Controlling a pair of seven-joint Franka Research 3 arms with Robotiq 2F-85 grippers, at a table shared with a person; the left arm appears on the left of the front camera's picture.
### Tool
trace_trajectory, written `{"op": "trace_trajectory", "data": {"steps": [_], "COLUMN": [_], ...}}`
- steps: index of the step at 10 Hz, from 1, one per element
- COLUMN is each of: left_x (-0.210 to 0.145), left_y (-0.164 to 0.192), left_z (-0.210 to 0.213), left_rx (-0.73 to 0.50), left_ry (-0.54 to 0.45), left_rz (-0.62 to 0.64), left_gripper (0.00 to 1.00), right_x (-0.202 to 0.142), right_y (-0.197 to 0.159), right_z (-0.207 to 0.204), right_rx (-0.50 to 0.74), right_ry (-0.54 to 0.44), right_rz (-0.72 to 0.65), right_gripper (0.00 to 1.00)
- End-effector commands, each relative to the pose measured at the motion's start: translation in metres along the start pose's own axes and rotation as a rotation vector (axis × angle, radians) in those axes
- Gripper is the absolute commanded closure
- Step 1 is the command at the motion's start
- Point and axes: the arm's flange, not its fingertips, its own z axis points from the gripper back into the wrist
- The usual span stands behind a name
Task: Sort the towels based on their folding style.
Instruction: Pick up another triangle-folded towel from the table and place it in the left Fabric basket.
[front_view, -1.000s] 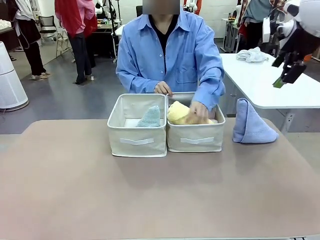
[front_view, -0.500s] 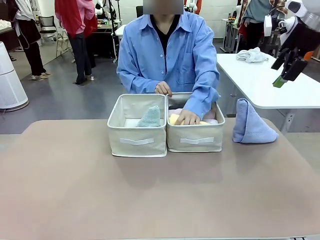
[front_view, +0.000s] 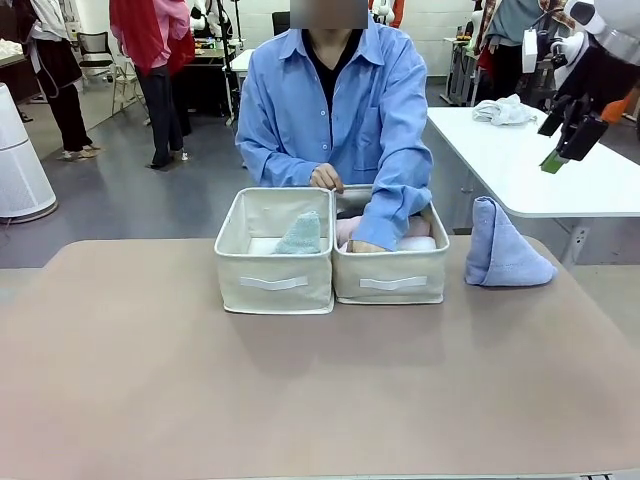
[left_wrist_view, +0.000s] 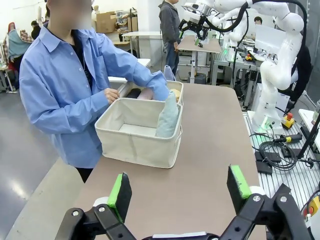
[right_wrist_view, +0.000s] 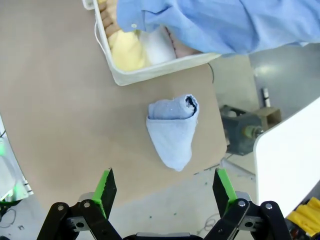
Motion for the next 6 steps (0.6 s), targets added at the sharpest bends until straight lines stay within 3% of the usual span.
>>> {"op": "trace_trajectory", "data": {"steps": [1, 2, 4, 6], "left_x": [0.0, 0.0, 0.0, 0.0], "left_y": [-0.002, -0.002, -0.002, -0.002], "left_z": [0.001, 0.001, 0.001, 0.001], "left_rx": [-0.004, -0.004, -0.004, -0.004], "left_ry": [-0.003, -0.003, -0.003, -0.003], "left_rz": [-0.017, -0.017, -0.017, -0.017], "left_gripper": [0.0, 0.0, 0.0, 0.0], "right_x": [0.012, 0.02, 0.028, 0.035], "right_y": [-0.017, -0.03, -0.044, -0.056], "right_z": [-0.028, -0.048, -0.077, -0.102], "right_rx": [0.036, 0.037, 0.102, 0.163], "right_ry": [0.097, 0.166, 0.21, 0.224], "right_rz": [0.076, 0.148, 0.296, 0.31], "right_gripper": [0.0, 0.0, 0.0, 0.0]}}
